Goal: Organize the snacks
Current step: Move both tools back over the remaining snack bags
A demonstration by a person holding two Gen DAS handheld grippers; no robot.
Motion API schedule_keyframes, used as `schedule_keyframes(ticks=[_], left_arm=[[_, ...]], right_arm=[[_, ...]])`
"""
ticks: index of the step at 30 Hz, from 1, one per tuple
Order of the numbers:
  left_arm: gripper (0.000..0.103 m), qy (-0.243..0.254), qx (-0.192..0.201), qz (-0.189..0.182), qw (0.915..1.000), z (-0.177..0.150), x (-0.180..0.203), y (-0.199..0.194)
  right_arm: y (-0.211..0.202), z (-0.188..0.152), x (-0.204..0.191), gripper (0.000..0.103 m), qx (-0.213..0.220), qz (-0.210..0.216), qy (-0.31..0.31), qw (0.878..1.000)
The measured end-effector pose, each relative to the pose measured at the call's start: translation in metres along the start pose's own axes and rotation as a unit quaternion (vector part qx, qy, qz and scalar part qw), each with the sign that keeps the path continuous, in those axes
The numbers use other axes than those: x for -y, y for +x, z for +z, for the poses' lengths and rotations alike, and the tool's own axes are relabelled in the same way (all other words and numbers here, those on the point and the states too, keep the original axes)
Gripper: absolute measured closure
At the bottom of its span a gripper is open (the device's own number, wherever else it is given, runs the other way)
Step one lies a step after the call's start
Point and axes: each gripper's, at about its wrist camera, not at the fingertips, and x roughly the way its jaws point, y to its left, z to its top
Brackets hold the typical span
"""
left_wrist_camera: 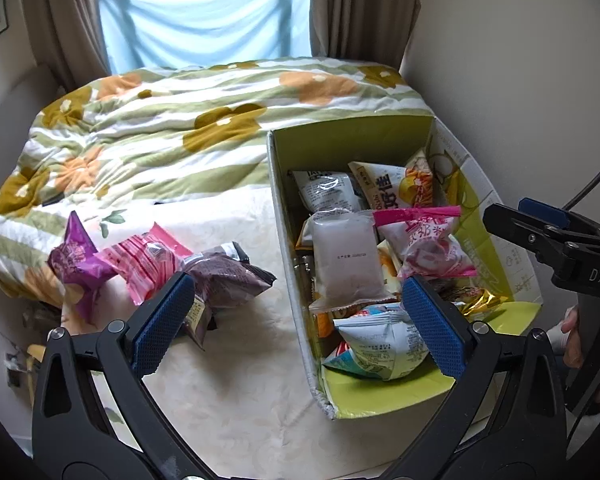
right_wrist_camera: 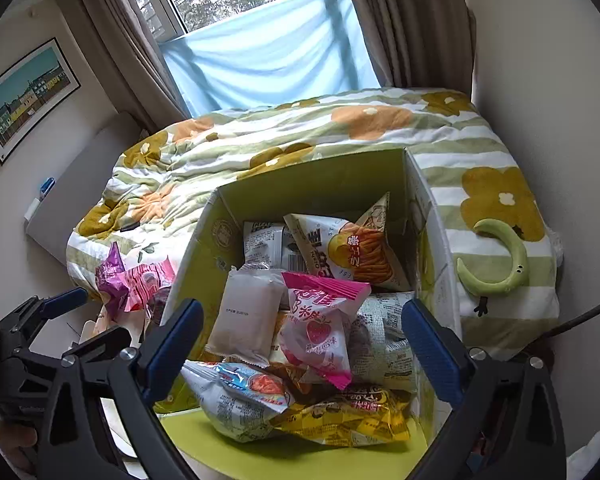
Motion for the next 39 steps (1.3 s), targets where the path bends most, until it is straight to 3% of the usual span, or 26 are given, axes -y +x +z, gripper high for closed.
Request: schedule_keyframes(ticks=[10, 19, 29, 39], left_arm=[[0.000, -0.010, 0.022, 0.013, 0.9996, -0.015, -0.029, -0.044], [0.000, -0.025, 0.031, 0.024, 0.9989, -0.037, -0.112, -0.068], [0.000, -0.003, 0.010, 0.030, 0.9995, -0.051, -0.232, -0.064], [0.000, 0.070, -0.011, 0.014, 0.9974, -0.055, -0.309, -0.029]], right_arm=[[-0.036, -0.001, -0.032, 0.004, 0.038, 0.007, -0.017, 0.999], [-0.045, -0.002, -0.100, 0.004, 0.069, 0.018, -0.041, 0.997], [-0.005, -0.010, -0.199, 0.004, 0.061, 0.019, -0.051, 0.997], [0.058, -0.026, -0.276, 0.004, 0.030, -0.005, -0.051, 0.998]])
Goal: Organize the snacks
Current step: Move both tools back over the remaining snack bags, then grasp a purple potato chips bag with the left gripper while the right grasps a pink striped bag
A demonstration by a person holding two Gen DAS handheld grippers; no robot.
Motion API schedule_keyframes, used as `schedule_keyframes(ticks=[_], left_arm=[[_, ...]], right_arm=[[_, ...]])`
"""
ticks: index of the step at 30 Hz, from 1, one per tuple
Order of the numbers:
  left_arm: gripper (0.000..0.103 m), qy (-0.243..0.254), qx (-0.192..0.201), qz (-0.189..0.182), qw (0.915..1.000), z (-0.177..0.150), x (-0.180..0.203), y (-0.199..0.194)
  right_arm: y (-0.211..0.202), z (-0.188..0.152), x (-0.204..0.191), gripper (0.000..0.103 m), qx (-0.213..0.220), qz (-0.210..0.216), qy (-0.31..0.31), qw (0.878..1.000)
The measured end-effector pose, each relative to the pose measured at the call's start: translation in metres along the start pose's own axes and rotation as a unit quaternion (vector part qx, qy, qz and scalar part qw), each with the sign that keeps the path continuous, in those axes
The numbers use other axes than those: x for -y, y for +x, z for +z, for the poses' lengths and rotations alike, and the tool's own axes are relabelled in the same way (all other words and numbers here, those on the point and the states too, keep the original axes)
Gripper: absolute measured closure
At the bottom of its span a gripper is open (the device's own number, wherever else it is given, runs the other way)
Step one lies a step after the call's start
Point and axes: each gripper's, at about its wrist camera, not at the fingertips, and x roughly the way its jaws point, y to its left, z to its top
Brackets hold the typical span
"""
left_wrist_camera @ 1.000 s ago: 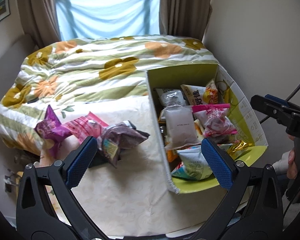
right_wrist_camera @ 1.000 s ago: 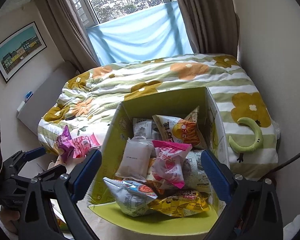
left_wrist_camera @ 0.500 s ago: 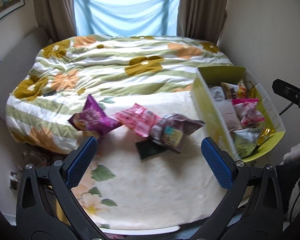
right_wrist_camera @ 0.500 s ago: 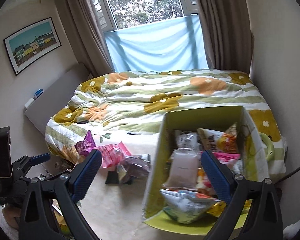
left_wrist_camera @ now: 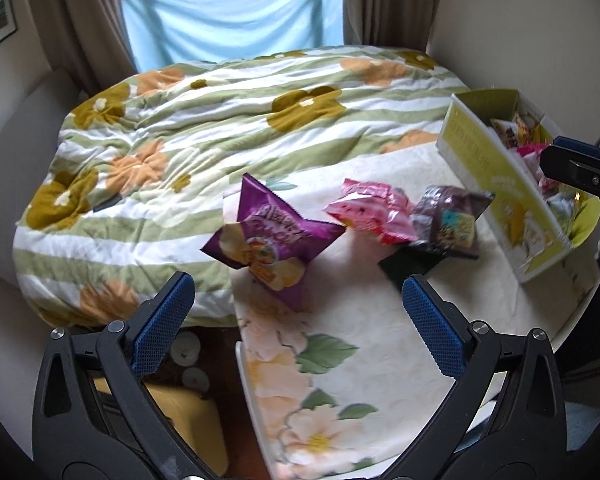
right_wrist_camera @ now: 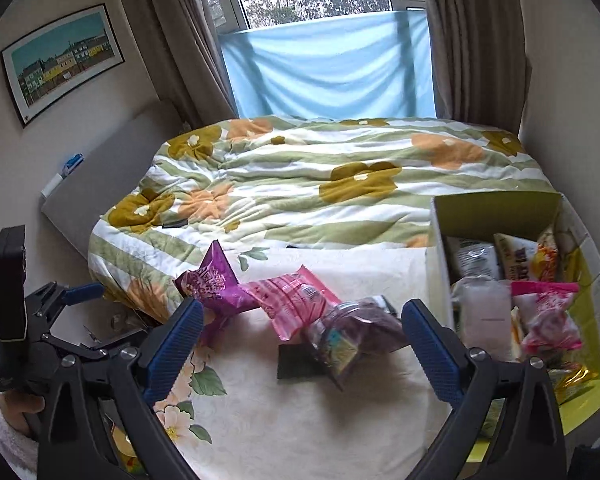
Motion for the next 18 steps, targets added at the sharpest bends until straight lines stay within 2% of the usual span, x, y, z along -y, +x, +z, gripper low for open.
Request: schedule_keyframes(ticks=[6, 11, 18], left_arm=[[0.000, 0.072, 0.001, 0.010, 0.9974, 0.000, -0.019, 0.031], [0.000, 0.143, -0.007, 0.033, 0.9891, 0.003, -0.011, 0.069], [0.000, 0.194, -0.029, 0.066, 0.9783, 0.007, 0.006, 0.123]], right_arm=[[0.035, -0.008, -0.024, 0.004, -0.026, -0.028, -0.003, 0.999], [0.068, -0.015, -0.037, 0.004, -0.058, -0.059, -0.034, 0.996], [0.115, -0.022, -0.036, 0.004, -0.104, -0.071, -0.077, 0.989]])
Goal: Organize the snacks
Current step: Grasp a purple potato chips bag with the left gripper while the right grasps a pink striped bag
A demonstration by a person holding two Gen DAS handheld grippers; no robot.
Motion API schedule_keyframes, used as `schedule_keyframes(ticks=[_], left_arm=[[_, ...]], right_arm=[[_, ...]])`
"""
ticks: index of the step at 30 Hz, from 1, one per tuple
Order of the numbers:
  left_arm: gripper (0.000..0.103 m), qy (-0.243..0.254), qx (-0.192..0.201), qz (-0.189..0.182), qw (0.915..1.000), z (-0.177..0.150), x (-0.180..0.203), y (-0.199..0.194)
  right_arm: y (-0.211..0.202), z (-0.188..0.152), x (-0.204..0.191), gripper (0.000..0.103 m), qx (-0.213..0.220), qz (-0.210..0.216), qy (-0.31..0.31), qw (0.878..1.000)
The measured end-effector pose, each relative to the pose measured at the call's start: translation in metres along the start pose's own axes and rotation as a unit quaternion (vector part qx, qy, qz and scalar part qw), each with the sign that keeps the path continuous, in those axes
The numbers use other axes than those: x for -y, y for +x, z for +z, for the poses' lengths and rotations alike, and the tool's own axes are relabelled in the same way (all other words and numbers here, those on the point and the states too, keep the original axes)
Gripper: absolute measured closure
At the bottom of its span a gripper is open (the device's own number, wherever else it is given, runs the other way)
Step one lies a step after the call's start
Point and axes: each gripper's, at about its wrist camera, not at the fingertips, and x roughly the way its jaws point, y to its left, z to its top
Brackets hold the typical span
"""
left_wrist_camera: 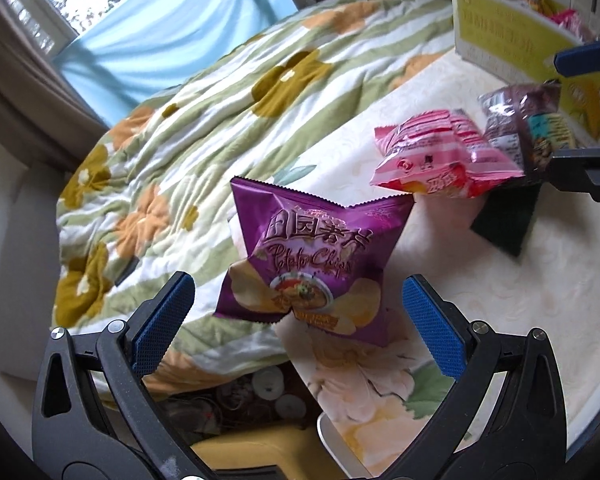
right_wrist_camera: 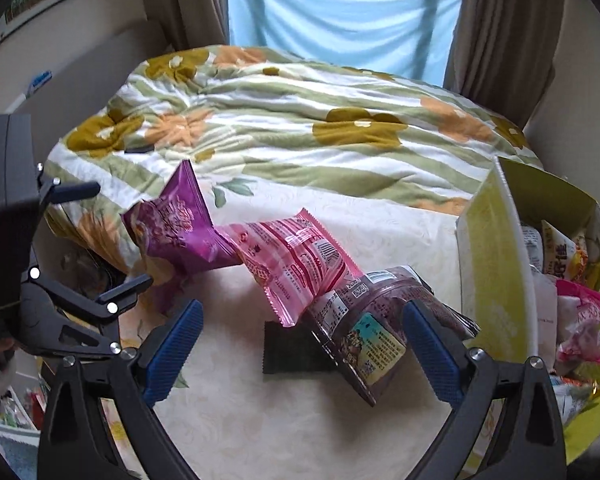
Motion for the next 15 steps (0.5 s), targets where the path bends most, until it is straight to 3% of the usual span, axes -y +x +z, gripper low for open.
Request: schedule_keyframes(ticks=[8, 15], left_arm=[[0.000, 0.014, -0.043, 0.001, 0.9990, 0.014, 0.014, 0.049], [0.000, 0.028, -0.044, 0.019, 0.9984, 0.025, 0.015, 0.065]], right_arm=[[0.048, 0.010, -0.006, 0.004, -0.034, 0.009, -0.090, 0.995], [0.078, 0.016, -0.010, 0.004, -0.050, 0.024, -0.141, 0.988]])
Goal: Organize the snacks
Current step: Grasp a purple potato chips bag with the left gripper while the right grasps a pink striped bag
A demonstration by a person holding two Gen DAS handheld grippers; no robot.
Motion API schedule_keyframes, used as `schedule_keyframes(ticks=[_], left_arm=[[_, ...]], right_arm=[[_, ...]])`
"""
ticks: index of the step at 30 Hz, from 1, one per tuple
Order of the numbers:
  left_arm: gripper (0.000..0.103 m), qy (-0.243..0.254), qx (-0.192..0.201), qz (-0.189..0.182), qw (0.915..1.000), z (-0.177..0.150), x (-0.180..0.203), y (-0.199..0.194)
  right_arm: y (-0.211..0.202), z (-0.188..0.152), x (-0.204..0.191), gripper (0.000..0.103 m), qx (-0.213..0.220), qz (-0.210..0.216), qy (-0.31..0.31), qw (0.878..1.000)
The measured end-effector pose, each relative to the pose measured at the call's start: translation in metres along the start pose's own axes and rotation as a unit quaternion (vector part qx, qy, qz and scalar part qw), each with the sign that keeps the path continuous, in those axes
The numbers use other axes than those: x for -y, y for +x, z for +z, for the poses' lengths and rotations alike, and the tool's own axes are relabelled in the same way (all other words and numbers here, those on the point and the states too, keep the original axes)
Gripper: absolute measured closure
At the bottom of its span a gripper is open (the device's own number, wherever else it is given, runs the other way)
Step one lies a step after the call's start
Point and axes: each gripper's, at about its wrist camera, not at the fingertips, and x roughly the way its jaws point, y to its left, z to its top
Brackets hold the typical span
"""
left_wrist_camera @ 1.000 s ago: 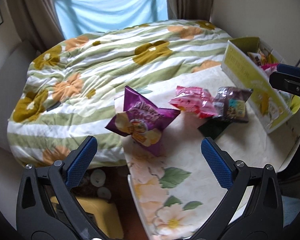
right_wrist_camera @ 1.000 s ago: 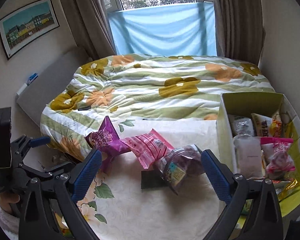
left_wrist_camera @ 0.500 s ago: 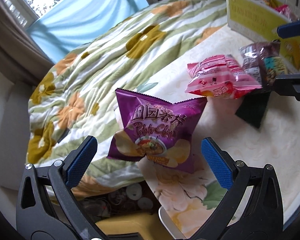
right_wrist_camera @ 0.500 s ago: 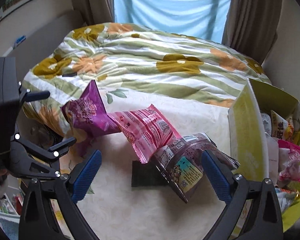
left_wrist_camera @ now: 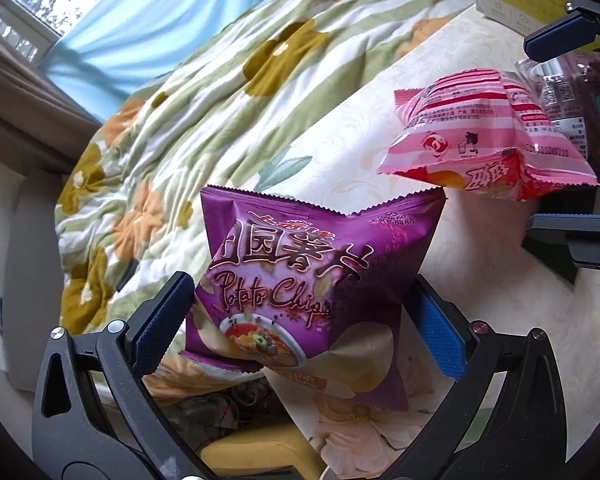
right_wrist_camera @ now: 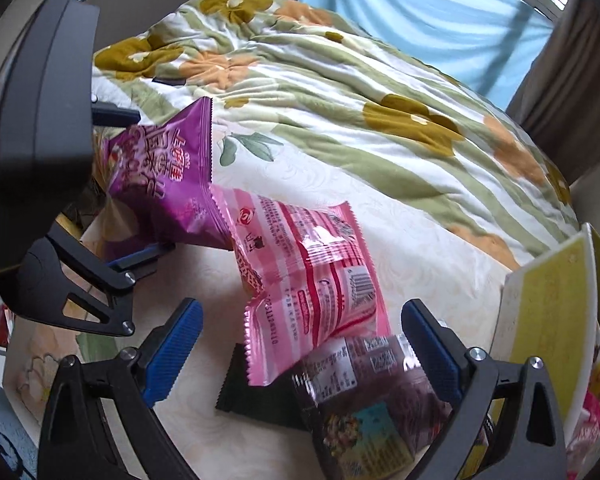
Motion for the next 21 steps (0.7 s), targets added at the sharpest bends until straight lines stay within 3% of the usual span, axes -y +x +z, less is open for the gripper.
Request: schedule_keyframes(ticks=[5, 8, 14, 21], left_arm=[[0.000, 0.013, -0.004, 0.006, 0.9999, 0.007, -0.003, 0.012], [0.016, 0.022, -0.006, 0.007, 0.9997, 0.011, -0.004, 0.017], [0.029, 0.008, -0.008, -0.021, 0.9997, 0.018, -0.011, 0.019], [0.033, -0.004, -0.012, -0.038, 0.9992, 0.015, -0.014, 0.014]], right_arm=[[0.017, 0.004, 0.006, 0.004, -0.009, 0.011, -0.006, 1.000], [0.024, 0.007, 0.010, 0.004, -0.012, 0.017, -0.007, 1.000], [0.034, 0.011, 0.015, 0.005, -0.017, 0.030, -0.004, 0.999], [0.043, 0.017, 0.018, 0.005, -0.025, 0.045, 0.003, 0.999]])
